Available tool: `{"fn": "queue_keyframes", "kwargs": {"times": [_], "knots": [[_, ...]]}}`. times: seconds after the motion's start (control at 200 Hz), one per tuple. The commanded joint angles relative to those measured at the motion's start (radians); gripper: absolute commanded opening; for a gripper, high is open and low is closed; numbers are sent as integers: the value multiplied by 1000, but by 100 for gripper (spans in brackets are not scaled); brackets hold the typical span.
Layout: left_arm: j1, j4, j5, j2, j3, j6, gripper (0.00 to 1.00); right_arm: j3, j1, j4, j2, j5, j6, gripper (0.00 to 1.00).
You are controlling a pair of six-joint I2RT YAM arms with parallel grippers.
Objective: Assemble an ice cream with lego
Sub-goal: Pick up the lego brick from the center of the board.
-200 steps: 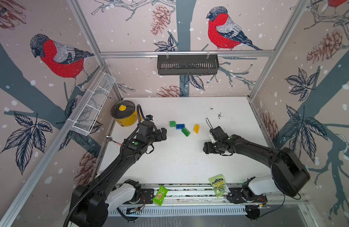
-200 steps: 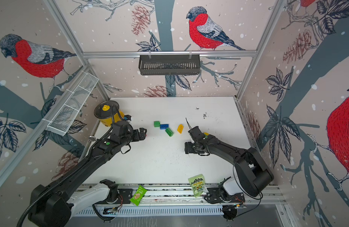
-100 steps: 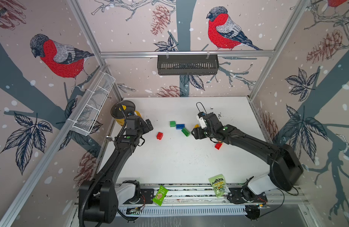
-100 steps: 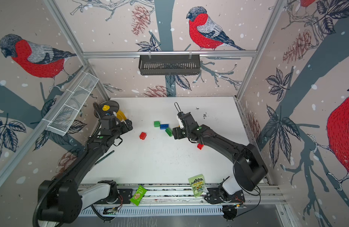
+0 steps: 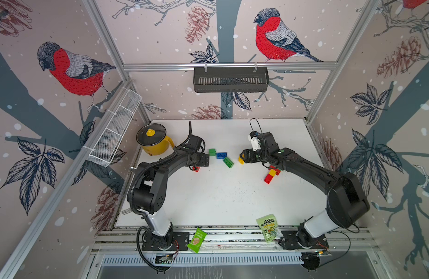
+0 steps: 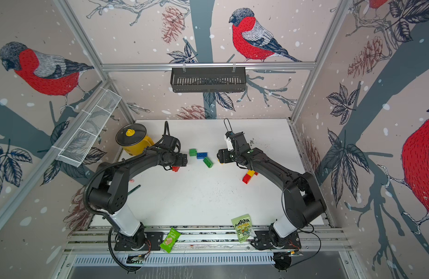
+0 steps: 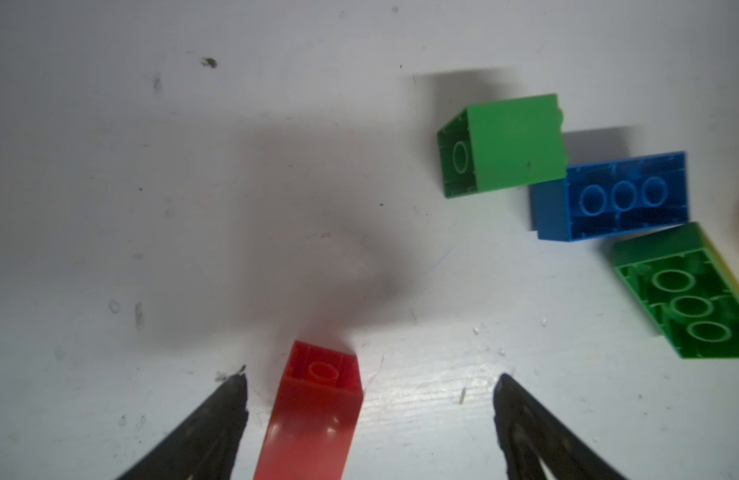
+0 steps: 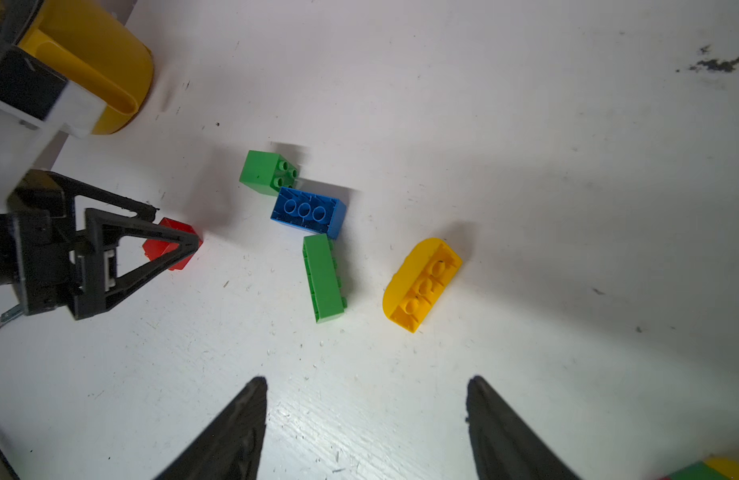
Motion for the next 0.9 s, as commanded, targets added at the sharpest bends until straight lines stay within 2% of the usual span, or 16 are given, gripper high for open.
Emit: {"fn": "queue_keyframes", "kwargs": {"times": [0.0,0.075,0.205,0.38,0.51,0.64,0.785,0.83,0.896], "knots": [[-12,-98,-73,50,44,34,86,-50,-26,20,-56,-31,-11,76],[-15,-144,-67,81,66,41,79,-81,-51,21,-91,-36,-11,76],[-32,-195,-91,86,58,28,78,-126,-92,43,-139,-51,-12,76],[-67,-186,-118,65,28,6,72,-158,-130,69,-170,-82,-20,76],[-96,-162,-171,79,41,-7,60,-187,-147,85,-179,-102,-30,76],[-103,-160,-237,105,68,-49,59,-221,-163,100,-199,-123,-28,76],[-103,-163,-236,135,112,-57,59,-262,-175,114,-231,-132,-24,76],[-103,-173,-235,143,126,-55,55,-273,-178,117,-241,-133,-25,76],[-102,-192,-223,146,140,-54,44,-282,-184,113,-256,-135,-28,76]]}}
